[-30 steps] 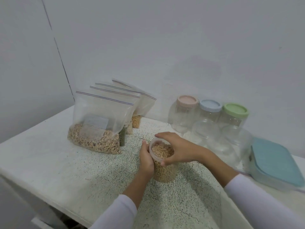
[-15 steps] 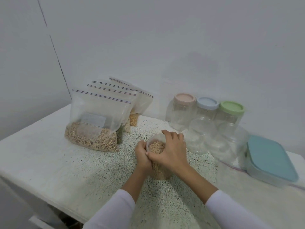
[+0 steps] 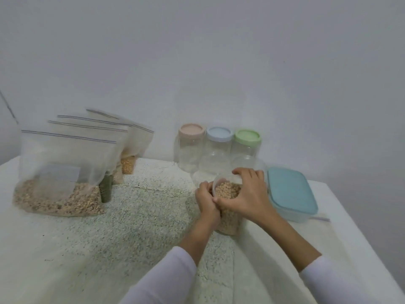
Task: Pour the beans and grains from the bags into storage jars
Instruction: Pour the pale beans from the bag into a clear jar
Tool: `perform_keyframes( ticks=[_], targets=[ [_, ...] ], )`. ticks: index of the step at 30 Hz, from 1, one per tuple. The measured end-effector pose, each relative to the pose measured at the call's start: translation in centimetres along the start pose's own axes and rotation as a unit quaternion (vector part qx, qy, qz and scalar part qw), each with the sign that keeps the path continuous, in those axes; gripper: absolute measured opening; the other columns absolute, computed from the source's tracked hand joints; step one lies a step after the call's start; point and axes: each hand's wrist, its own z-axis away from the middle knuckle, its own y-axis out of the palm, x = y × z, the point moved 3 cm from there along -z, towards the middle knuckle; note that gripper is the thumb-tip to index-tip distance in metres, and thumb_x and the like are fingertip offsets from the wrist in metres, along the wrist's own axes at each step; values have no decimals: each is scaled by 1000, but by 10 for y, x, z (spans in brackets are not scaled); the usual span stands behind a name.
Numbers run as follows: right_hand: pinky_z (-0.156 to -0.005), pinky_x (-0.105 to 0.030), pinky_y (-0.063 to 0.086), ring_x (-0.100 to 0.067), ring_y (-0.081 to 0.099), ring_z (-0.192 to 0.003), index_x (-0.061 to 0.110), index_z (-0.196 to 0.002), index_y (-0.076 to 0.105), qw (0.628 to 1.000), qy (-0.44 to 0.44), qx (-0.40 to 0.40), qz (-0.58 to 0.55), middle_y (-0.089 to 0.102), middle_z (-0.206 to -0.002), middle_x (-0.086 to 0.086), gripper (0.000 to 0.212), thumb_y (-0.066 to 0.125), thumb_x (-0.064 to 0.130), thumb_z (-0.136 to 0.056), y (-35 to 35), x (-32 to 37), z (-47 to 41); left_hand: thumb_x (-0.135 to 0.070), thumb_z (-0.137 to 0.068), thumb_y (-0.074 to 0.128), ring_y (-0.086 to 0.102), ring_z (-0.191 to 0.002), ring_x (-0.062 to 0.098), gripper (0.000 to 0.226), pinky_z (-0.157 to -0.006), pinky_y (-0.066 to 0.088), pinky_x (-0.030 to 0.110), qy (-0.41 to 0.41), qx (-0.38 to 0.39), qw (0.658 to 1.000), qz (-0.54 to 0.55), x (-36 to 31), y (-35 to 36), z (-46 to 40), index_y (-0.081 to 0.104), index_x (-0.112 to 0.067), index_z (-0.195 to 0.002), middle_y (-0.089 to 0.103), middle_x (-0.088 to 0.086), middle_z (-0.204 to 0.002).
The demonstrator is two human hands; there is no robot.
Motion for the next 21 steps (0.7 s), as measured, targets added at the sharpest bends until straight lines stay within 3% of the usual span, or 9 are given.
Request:
perform_keyframes(
  ticks=[8, 12, 15, 18, 21],
  targets=[
    [-96, -30, 35, -14, 34, -116, 15, -126, 48, 998, 30, 47, -23, 48, -122, 3, 96, 69, 69, -49, 1, -36, 10, -21, -97, 30, 61, -62, 24, 47, -48, 49, 24, -10, 15, 998, -56, 40, 8, -1, 59, -4, -65, 56, 8, -60],
    [-96, -31, 32, -14, 32, -118, 22, -127, 46, 996, -10, 75, 54, 43, -127, 5, 107, 32, 84, -41, 4, -38, 6, -27, -100, 29, 64, -66, 21, 52, -53, 52, 26, -39, 24, 998, -42, 39, 8, 7, 66, -7, -70, 63, 5, -61],
    [-100, -34, 29, -16, 30, -123, 24, -130, 43, 992, -25, 94, 82, 39, -132, 4, 111, 24, 89, -42, 2, -39, 0, -32, -103, 25, 66, -75, 20, 54, -67, 53, 29, -42, 32, 998, -38, 30, 4, 10, 69, -6, -85, 69, 8, -74],
    [-104, -35, 26, -19, 30, -127, 20, -127, 49, 995, -45, 69, 54, 38, -134, -1, 91, 42, 83, -61, -5, -37, -21, -19, -102, 33, 62, -98, 21, 37, -89, 48, 32, 23, -31, 997, -71, 16, -15, 1, 66, -10, -89, 68, 6, -96],
    [-111, -38, 23, -24, 30, -132, 14, -129, 48, 992, -84, 65, 67, 37, -142, -7, 58, 61, 51, -85, -1, -29, -49, -14, -100, 38, 58, -109, 19, 28, -102, 43, 39, 66, -80, 980, -169, 1, -37, -14, 64, -21, -91, 65, 1, -106]
  ],
)
